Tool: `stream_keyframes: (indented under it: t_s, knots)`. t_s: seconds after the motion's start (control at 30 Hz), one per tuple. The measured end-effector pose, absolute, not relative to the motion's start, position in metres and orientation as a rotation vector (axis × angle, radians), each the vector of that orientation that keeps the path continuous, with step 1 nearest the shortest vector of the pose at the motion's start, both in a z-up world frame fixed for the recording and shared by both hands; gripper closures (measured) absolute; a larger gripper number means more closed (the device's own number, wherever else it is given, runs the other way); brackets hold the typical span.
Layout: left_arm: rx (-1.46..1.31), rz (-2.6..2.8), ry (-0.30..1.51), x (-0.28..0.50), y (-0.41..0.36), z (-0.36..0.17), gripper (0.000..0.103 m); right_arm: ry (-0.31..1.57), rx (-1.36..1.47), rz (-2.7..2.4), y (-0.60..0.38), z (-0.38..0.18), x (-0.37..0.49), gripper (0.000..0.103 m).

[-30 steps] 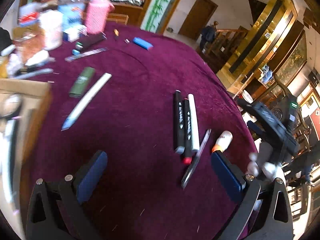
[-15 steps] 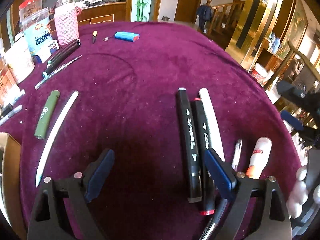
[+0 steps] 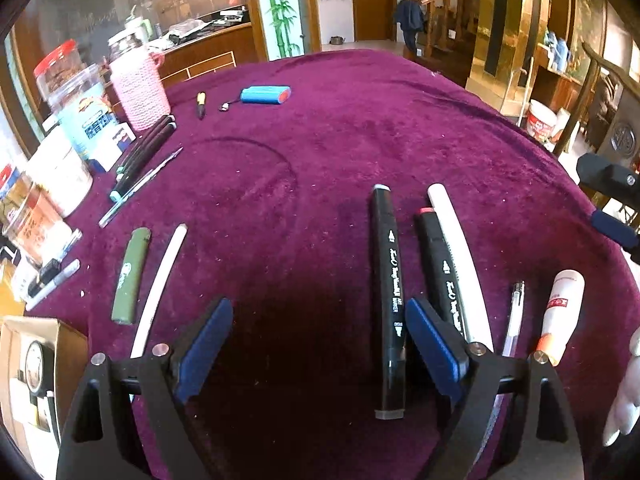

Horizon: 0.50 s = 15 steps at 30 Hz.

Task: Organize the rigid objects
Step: 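Grasp the black marker with the left tool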

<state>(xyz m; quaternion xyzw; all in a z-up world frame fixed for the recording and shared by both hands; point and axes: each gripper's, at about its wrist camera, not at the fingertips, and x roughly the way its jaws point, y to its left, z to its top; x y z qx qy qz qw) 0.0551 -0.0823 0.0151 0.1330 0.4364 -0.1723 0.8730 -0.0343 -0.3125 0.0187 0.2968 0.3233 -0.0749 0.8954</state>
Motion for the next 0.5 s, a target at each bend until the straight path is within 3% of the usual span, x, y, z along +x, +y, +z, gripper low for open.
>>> stream_keyframes:
  t_s: [0.23,0.3,0.37,0.4,0.5]
  knots:
    - [0.252,-0.467,0.939,0.063,-0.111,0.004,0.017,0.672,0.614,-0.169,-0.315,0.017,-0.033,0.001]
    - [0.242,-0.463,0.939,0.062,-0.108,0.005,0.032,0.676,0.613,-0.174,-0.315,0.016,-0.033,0.001]
    - [0.257,-0.472,0.934,0.057,-0.104,0.009,0.078,0.682,0.612,-0.179,-0.315,0.016,-0.032,0.001]
    - [0.265,-0.468,0.943,0.052,-0.097,0.011,0.088,0.685,0.611,-0.179,-0.315,0.015,-0.032,0.001]
    - [0.244,-0.465,0.972,0.041,-0.073,0.012,0.089,0.693,0.61,-0.18,-0.314,0.014,-0.031,0.001]
